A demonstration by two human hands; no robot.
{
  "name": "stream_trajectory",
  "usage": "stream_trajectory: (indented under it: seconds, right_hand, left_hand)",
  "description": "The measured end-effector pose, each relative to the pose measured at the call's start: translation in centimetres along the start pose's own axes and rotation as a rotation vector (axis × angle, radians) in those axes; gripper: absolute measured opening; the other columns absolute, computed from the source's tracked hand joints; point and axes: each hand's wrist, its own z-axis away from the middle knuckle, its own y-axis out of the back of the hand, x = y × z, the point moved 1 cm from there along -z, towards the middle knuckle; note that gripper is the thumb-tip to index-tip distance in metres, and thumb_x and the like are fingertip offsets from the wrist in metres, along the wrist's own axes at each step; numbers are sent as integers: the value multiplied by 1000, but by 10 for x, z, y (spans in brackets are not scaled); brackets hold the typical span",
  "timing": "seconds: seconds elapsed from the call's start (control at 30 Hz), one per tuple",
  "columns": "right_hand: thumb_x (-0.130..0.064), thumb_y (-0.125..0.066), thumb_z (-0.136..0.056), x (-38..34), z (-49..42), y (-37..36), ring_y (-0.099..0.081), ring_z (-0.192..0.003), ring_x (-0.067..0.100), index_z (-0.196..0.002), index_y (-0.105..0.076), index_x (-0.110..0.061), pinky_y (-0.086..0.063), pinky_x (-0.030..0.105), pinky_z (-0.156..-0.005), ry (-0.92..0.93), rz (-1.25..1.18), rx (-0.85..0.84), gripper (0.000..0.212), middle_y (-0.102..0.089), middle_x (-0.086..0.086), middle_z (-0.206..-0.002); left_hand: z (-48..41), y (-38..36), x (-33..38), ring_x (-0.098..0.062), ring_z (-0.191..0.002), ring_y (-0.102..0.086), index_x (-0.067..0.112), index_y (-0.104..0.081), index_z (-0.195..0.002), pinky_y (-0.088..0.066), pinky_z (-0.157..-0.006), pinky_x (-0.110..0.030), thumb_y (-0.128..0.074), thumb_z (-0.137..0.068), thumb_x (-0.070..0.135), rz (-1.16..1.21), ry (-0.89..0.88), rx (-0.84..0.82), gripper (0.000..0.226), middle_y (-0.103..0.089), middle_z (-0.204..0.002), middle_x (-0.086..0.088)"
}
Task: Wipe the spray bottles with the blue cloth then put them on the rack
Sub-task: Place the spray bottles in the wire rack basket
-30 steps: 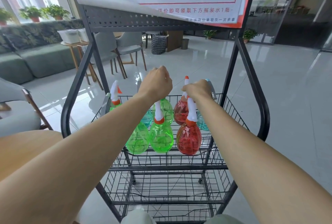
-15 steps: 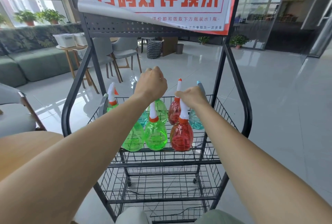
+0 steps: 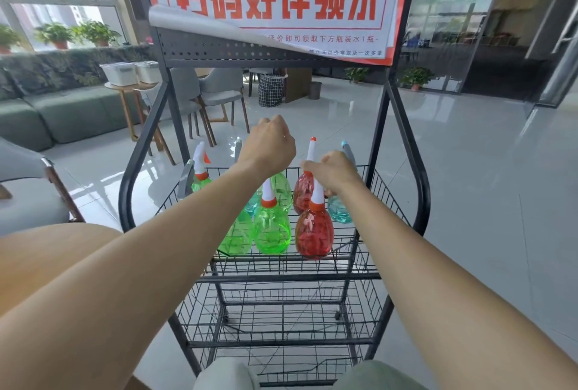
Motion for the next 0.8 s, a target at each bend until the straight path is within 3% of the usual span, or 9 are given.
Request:
stream_trajectory:
  seconds: [0.07,0.2,0.27,0.33,0.4,0.6,0.7,0.73,0.8]
  right_hand:
    - [-53,-69,-93,-6,-5,2,-59,-85,30,-84,-55,-15,-45,38,-69,43,20,64,41,-54,1,-80]
    - [-42,-69,-93,-16,-22,-2,-59,-121,27,-135,-62,-24,-48,38,-101,72,-7,11,47,-54,7,-137]
    - [-33,-68,-92,-19,-29,-10,-60,-124,26,-133,-67,-23,-49,34,-101,81,23,-78,42,-55,10,-144]
    - [-28,-65,-92,-19,-32,-17,-63,-105,28,-109,-71,-12,-49,29,-80,68,95,-124,24,-59,12,-127]
    - [-25,-63,-90,-18,-33,-20,-52,-80,28,-81,-53,-9,-34,30,-56,48,127,-98,21,-51,13,-103]
    - [-17,-64,-91,-18,-21,-14,-49,-63,26,-83,-55,-4,-33,32,-55,27,57,-41,18,-51,10,-75]
    - [-22,-65,-95,-17,-18,-13,-65,-97,35,-108,-70,3,-51,35,-77,79,59,-46,28,-67,22,-110]
    - [-24,-64,-96,-17,-16,-10,-64,-105,31,-122,-72,-4,-51,34,-86,99,57,4,34,-64,19,-129]
    - [-26,-59,-100,-19,-8,2,-58,-109,28,-124,-74,-15,-47,34,-89,154,77,185,31,-56,12,-138]
  left_hand:
    - [-5,2,1,-33,-108,-60,9,-61,-121,-54,-92,-47,-47,-105,19,1,3,10,23,-59,-125,-15]
    - [-13,0,0,-32,-107,-60,10,-61,-120,-55,-94,-49,-48,-106,20,-2,2,6,22,-60,-123,-13]
    - [-15,-2,-2,-33,-105,-61,9,-62,-118,-56,-93,-50,-48,-105,19,-16,-1,2,22,-61,-121,-14]
    - [-16,-4,-5,-33,-103,-61,8,-62,-117,-56,-91,-50,-48,-105,19,-27,2,0,22,-61,-118,-13]
    - [-18,-4,-7,-32,-101,-61,9,-62,-115,-57,-90,-50,-47,-105,19,-34,8,2,21,-61,-116,-13]
    - [-15,-4,-6,-33,-104,-60,9,-62,-118,-55,-92,-51,-47,-105,20,-23,8,-9,22,-61,-119,-14]
    - [-12,-2,-4,-33,-104,-61,9,-61,-120,-56,-93,-50,-47,-106,20,-19,8,-12,22,-59,-121,-13]
    - [-11,0,-3,-33,-104,-61,9,-61,-120,-56,-93,-50,-47,-106,20,-16,6,-8,22,-59,-122,-13]
    - [-12,2,-2,-33,-105,-61,9,-61,-120,-55,-94,-51,-47,-106,20,-12,9,-2,23,-59,-123,-13]
